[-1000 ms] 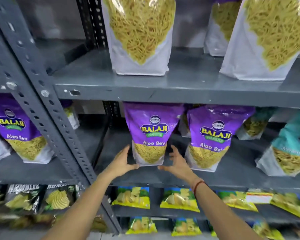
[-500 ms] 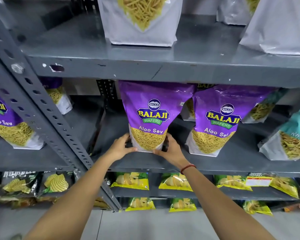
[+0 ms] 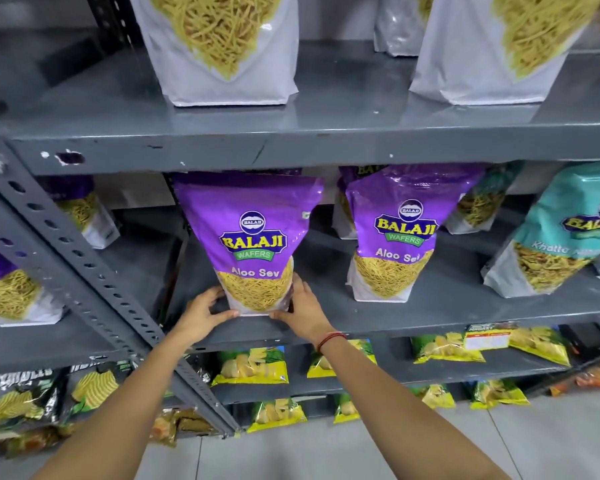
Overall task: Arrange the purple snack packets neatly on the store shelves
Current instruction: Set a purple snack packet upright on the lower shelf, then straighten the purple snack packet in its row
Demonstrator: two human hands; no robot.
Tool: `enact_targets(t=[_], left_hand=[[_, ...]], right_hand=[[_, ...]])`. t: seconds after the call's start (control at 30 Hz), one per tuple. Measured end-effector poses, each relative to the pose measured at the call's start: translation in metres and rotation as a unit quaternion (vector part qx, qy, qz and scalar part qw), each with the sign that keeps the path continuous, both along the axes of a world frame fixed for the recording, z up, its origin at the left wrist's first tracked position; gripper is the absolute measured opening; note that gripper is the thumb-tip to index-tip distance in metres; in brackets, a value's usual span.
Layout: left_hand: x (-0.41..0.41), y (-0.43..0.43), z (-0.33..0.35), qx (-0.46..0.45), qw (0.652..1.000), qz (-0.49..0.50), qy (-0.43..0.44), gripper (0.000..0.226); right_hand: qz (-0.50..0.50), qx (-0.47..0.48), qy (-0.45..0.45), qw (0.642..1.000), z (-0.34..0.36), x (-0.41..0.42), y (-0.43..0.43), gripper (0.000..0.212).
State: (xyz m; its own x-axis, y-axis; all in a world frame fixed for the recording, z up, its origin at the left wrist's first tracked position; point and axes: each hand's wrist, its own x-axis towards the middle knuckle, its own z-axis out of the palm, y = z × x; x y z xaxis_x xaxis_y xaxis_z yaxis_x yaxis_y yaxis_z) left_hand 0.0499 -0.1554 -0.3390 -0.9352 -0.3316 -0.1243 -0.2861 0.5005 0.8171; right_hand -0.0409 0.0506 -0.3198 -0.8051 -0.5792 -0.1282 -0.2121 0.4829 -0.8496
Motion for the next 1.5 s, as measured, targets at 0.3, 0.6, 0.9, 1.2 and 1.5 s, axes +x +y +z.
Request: enact_targets(t=[0.3,0.6,0.9,1.2,1.5], left_hand=[[-0.003,0.015,0.001,-0.034,0.999,0.024,0.01,0.058],[-0.002,0.029,0.005,-0.06,0.998,0.031,0.014,0.058],[-0.001,0.028,0.001,-0.044,0.998,0.049,0.017,0.06],[-0.001,0.03,0.0,-0.048,0.997,0.051,0.011,0.061],[0.028,0.13,-0.019,-0.113,0.947,0.223,0.202,0.022]], right_hand=[[-0.012,-0.013,-0.026,1.0,-0.002,-0.012,0.008,0.085],[0.006,-0.017,-0.045,0.999,-0.003,-0.021,0.016,0.082],[0.006,-0.018,-0.037,0.999,-0.008,-0.022,0.018,0.078],[0.009,-0.026,-0.044,0.999,-0.01,-0.022,0.02,0.074],[-0.179,-0.074,0.086,0.977,-0.018,0.006,0.089,0.022]])
